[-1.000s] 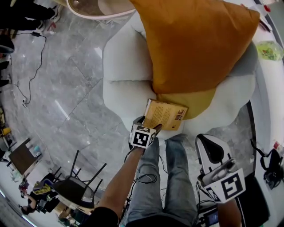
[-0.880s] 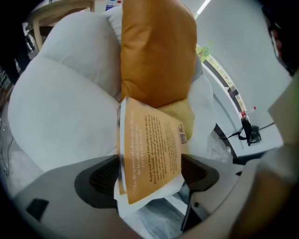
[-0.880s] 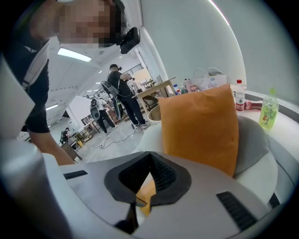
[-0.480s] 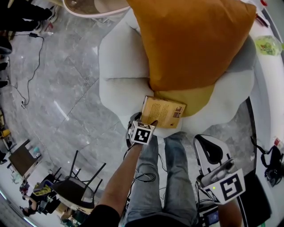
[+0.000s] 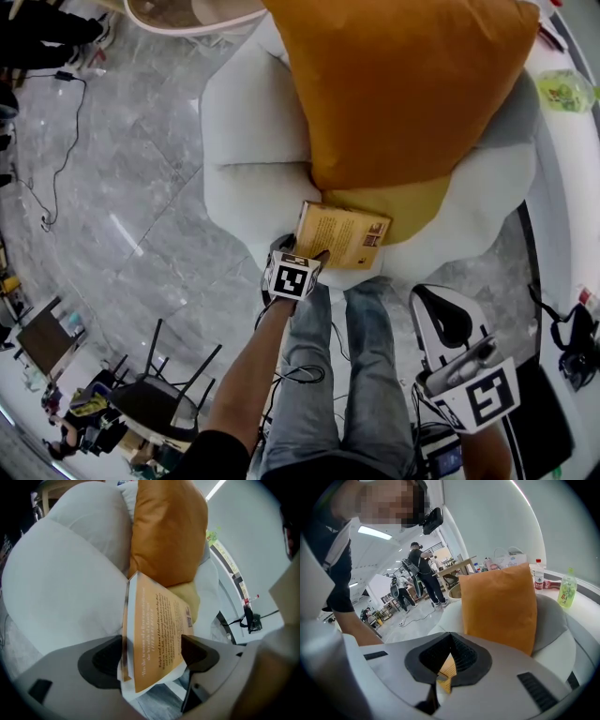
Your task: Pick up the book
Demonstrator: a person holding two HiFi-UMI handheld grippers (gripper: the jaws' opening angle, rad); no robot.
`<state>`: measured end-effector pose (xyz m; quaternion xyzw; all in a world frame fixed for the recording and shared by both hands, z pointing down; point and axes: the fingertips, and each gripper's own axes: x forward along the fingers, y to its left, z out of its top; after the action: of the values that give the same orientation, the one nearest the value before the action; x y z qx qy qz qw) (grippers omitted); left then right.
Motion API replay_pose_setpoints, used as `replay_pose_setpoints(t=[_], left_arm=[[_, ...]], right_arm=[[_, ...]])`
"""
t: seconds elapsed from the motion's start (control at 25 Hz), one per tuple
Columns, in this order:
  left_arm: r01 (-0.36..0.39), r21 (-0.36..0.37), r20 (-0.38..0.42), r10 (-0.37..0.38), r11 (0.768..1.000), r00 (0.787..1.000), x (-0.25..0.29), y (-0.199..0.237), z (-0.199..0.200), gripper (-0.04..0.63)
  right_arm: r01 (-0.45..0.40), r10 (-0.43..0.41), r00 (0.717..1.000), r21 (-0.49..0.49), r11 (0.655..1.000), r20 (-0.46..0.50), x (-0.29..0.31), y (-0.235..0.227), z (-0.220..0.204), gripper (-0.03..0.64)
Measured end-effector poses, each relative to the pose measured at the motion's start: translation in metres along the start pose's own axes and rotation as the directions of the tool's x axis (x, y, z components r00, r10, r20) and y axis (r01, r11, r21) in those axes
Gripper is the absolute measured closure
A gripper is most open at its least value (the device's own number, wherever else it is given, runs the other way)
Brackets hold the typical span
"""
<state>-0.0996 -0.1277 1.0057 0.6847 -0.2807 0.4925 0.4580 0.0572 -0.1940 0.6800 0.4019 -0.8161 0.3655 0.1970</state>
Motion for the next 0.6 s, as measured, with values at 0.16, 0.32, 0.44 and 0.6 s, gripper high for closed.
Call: replay_pose_setpoints(t=[0.16,0.32,0.44,0.6], left_arm=[[0.046,-0.009,0.013,-0.045,0.999,0.999,-0.014,-0.015,0.001,0.233],[0.121,-0.011,0.022,-0.121,0.993,0.992,-0.028,-0.048,0.003,0.259],[0.150,0.026,0.031,-0.151,0.988,0.988,-0.036,-0.071,0.009,0.272],[0.167,0.095,0.059,-0.174,0.981,0.983,-0.047,-0.097,0.025,0.273]], right_arm=[[0.000,0.000,1.000,0.000,1.000,0.000,0.001,0.001,-0.002,0.601],[-0.012,0.012,1.000,-0.005,1.000,0.025,0.001,0.007,0.011,0.603],[-0.013,0.014,0.999,-0.018,1.000,0.043,-0.006,0.010,0.021,0.603],[-0.002,0.003,0.998,-0.024,1.000,0.062,-0.021,0.006,0.023,0.603]])
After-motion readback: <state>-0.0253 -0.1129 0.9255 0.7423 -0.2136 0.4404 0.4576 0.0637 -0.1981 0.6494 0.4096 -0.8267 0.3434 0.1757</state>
